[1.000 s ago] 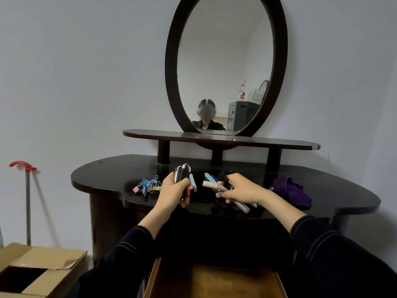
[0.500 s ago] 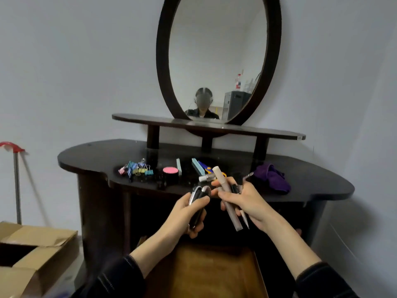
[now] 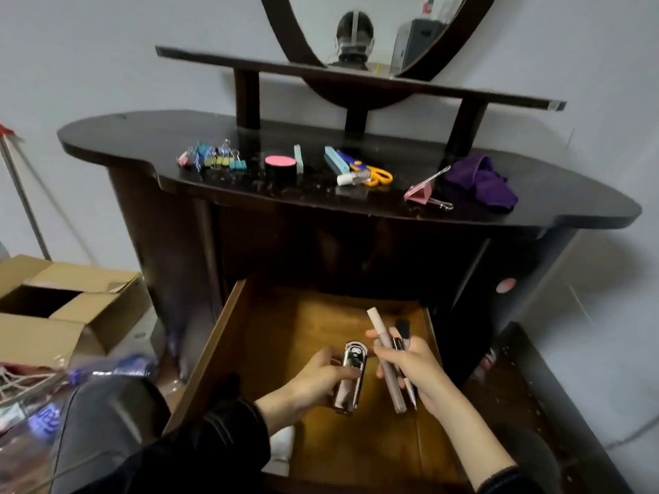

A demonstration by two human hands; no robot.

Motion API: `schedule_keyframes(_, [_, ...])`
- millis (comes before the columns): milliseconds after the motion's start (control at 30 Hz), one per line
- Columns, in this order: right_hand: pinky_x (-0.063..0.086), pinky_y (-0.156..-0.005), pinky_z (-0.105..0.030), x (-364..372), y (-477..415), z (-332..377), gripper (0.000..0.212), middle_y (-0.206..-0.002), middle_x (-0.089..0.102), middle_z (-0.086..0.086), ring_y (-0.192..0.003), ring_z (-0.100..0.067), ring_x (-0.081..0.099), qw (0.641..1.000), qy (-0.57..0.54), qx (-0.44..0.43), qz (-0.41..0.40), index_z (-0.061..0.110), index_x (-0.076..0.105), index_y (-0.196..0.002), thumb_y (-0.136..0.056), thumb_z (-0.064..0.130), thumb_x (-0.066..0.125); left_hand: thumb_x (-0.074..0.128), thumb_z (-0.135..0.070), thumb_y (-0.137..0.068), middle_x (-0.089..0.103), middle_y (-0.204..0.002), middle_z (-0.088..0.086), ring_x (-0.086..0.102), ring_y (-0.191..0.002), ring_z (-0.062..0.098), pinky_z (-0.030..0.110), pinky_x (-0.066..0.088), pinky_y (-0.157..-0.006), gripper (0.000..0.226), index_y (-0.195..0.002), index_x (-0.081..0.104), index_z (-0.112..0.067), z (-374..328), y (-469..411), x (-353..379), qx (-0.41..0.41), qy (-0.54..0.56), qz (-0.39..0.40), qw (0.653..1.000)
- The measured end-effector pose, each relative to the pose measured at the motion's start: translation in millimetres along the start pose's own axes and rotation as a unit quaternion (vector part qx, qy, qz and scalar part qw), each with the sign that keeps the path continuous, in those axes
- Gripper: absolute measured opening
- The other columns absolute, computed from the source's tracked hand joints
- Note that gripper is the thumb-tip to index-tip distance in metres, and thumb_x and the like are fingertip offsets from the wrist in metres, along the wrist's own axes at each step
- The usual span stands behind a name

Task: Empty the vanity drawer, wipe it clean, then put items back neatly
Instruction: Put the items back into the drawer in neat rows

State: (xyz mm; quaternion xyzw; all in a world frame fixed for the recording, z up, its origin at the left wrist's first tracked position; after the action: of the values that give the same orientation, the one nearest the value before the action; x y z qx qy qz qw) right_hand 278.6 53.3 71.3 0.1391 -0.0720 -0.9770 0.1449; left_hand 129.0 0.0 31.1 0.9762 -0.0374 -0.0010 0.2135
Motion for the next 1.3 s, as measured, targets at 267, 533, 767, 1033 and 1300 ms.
schedule_keyframes(267, [0.044, -0.047, -0.023, 5.0, -17.0, -44.6, 0.022, -0.095, 0.076, -0.01, -0.059, -0.012, 0.064, 0.999, 0.022, 0.024, -0.027, 0.025, 0.07, -0.11, -0.092, 0.012, 0.069, 0.078, -0.019, -0.084, 0.058, -0.096, 0.002, 0.061, -0.081, 0.014, 0.02, 0.051, -0.049, 0.046, -0.118, 0.048, -0.012, 45.4, -35.8, 20.0, -0.078, -0.14, -0.002, 0.987])
schedule_keyframes(533, [0.045, -0.05, -0.017, -9.1, -22.4, -43.0, 0.02, -0.086, 0.074, -0.013, -0.059, -0.014, 0.064, 0.996, 0.042, -0.02, -0.077, 0.023, 0.07, -0.111, -0.095, 0.011, 0.067, 0.079, -0.014, -0.085, 0.061, -0.101, 0.007, 0.067, -0.092, 0.024, 0.03, 0.06, -0.053, 0.033, -0.103, 0.053, -0.007, 72.5, -56.1, 66.8, -0.111, -0.175, 0.049, 0.977])
schedule_keyframes(767, [0.049, -0.061, -0.025, -12.2, -30.7, -56.9, 0.021, -0.079, 0.07, -0.002, -0.059, -0.012, 0.066, 0.991, 0.094, -0.002, -0.096, 0.016, 0.069, -0.116, -0.096, 0.012, 0.066, 0.079, -0.017, -0.086, 0.064, -0.106, 0.008, 0.067, -0.102, 0.027, 0.035, 0.062, -0.065, 0.028, -0.102, 0.059, -0.008, 82.5, -66.4, 98.5, -0.096, -0.158, 0.069, 0.98])
schedule_keyframes(1033, [0.048, -0.055, -0.024, -15.2, -28.8, -59.4, 0.014, -0.09, 0.076, -0.003, -0.059, -0.012, 0.066, 0.991, 0.068, 0.006, -0.115, 0.02, 0.068, -0.109, -0.098, 0.012, 0.061, 0.055, 0.0, -0.089, 0.064, -0.086, 0.011, 0.067, -0.074, 0.023, 0.03, 0.058, -0.053, 0.024, -0.112, 0.061, -0.002, 67.3, -67.9, 65.5, -0.084, -0.162, 0.077, 0.98])
schedule_keyframes(1300, [0.05, -0.059, -0.021, -4.6, -25.8, -60.5, 0.01, -0.088, 0.078, 0.005, -0.079, -0.001, 0.071, 0.996, 0.004, 0.034, -0.077, 0.023, 0.069, -0.104, -0.102, 0.026, 0.059, 0.057, -0.012, -0.094, 0.062, -0.084, 0.008, 0.071, -0.082, 0.027, 0.041, 0.061, -0.082, 0.019, -0.113, 0.057, -0.01, 46.7, -50.3, 74.2, -0.097, 0.16, 0.228, 0.956])
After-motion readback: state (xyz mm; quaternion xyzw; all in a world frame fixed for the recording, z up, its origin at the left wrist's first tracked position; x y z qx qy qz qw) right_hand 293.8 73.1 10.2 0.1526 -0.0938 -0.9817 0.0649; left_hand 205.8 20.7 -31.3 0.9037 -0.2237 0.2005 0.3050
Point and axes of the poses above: each hand's wrist, its own y-axis away from the middle knuckle, its own x-axis out of the palm, z = x × y, the point moved 8 cm from there along -y, towards the middle knuckle
